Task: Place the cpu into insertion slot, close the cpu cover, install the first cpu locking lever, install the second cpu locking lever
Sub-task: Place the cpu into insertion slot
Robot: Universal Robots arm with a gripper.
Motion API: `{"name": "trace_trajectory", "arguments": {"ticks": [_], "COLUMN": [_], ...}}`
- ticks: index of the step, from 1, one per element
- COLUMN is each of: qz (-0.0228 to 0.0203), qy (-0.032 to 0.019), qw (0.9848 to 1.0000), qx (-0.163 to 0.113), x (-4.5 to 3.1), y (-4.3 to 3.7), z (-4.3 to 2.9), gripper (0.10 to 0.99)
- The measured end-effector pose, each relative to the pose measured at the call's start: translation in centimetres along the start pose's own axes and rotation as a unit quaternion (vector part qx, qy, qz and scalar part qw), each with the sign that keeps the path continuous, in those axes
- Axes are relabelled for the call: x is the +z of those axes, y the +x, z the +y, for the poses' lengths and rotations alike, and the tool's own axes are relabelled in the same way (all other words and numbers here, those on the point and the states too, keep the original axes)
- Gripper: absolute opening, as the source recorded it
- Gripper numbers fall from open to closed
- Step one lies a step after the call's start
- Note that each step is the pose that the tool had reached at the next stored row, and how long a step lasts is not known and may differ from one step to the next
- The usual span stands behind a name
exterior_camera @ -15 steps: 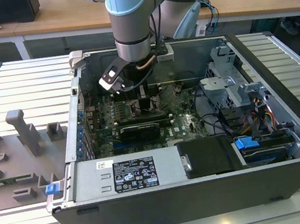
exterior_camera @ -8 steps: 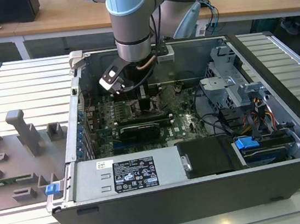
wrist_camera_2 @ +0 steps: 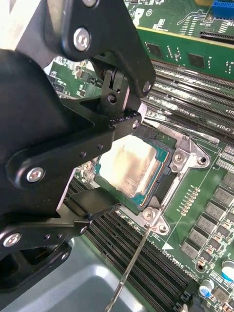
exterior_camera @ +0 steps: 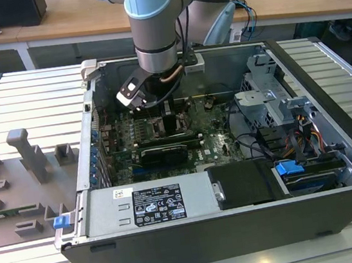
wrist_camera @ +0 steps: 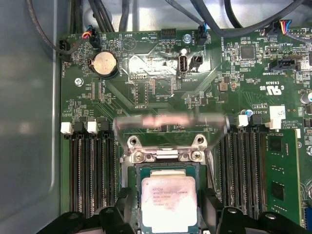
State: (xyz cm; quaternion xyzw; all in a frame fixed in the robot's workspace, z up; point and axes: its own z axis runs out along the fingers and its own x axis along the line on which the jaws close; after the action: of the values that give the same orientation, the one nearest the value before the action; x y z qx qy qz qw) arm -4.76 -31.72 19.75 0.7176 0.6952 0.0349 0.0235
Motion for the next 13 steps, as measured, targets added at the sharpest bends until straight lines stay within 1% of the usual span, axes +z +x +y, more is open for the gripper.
{"name": "trace_trajectory", "arguments": {"ticks": [4, 13], "qz": [0.001, 0.0008], "qy": [0.0, 0.0004], "qw": [1.0, 1.0], "qx": [0.002, 0.006], "x": [-0.21, -0.68], "y": [0.0, 0.01], "z": [0.02, 0.06], "gripper": [0.675, 0.675]}}
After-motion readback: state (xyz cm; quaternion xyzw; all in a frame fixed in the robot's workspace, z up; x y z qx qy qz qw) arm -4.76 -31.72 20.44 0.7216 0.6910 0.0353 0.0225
